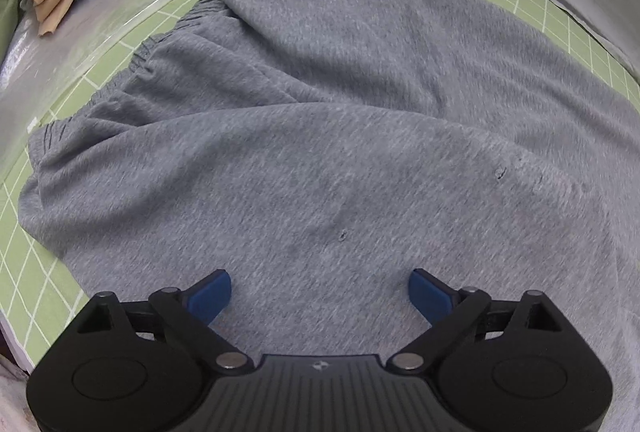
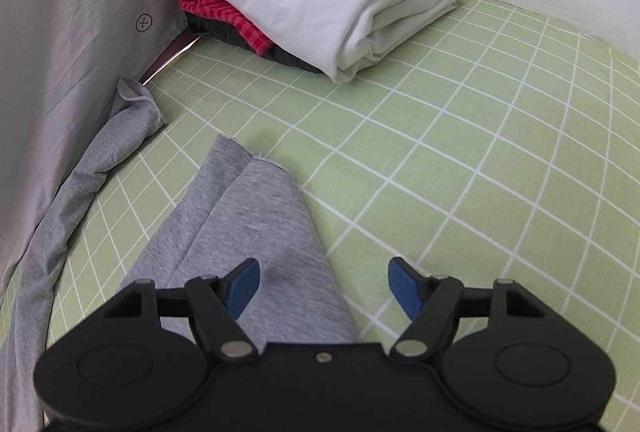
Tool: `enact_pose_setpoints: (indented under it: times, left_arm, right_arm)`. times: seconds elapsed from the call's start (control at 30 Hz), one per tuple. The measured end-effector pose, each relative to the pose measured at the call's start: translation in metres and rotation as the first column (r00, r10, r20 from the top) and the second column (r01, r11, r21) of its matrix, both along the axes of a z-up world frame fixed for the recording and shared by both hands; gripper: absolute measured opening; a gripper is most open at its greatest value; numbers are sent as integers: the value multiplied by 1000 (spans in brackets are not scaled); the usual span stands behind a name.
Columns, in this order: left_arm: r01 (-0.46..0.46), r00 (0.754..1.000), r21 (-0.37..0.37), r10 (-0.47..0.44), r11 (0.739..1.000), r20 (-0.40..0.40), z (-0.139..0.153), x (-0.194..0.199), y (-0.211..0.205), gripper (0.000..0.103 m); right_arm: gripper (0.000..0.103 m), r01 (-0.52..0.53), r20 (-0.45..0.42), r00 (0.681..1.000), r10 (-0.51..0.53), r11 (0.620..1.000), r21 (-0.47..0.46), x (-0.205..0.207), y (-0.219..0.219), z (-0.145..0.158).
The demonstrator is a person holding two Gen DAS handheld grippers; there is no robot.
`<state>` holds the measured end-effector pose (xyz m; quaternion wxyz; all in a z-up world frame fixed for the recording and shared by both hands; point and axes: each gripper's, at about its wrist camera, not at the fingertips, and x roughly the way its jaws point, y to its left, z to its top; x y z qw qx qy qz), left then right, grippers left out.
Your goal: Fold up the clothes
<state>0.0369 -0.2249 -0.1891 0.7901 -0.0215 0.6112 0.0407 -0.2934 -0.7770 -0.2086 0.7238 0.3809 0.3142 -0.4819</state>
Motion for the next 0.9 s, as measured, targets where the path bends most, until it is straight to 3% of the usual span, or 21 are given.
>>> enact_pose_setpoints:
  times: [0.1,0.13,0.2,0.23,0.27,0.3,0.33,0.47,0.6,0.7,0.77,0.83,0.9]
  left_arm:
    - [-5,1000,0,5,1000,0,-3,0,-2,103]
    - [-6,1000,0,6,1000,0,-4,1,-3,103]
    - [-4,1000,0,4,1000,1,-4,1,-3,103]
    - [-2,1000,0,2,1000,2,-4,1,-3,103]
    - [-1,1000,0,1,1000,3,-4,1,-3,103]
    - [0,1000,0,0,1000,5,-4,1,-3,103]
    - [1,1000,0,-1,1000,6,-4,1,-3,103]
    - [2,1000,0,-2,1000,17,-5,-1,-3,103]
    - [-1,1000,1,1,1000,23,-5,0,-6,103]
    - [-3,1000,2,3,1000,28,-5,-1,-10,103]
    - [-4,999,3,4,1000,35,-4,-5,-12,103]
    - [-5,999,4,4,1000,44,-4,-6,-13,103]
    - [-6,999,4,5,1000,53,-4,-10,-13,103]
  right_arm:
    - [71,-21,-1,1000,21,1000,-17,10,-7,-1]
    - [66,-34,-8,999,34,999,-20,13,-9,-1]
    - [38,-74,-29,997,73,997,-29,21,-9,0]
    - [33,-93,-40,995,91,995,-34,25,-9,0]
    - [20,-108,-54,993,106,993,-39,28,-9,0]
    - [3,-126,-67,990,122,991,-44,31,-8,1]
    - [1,-146,-82,987,142,988,-52,35,-6,3]
    - [1,-261,-185,956,229,949,-179,55,16,22]
    - [1,-440,-258,890,376,856,-272,86,53,39]
    - [1,-584,-293,806,515,773,-247,117,87,31]
    - [2,-637,-299,762,574,748,-189,131,103,20]
    - [5,-647,-274,754,598,748,-149,133,114,15]
    - [22,-628,-235,773,590,765,-145,125,120,18]
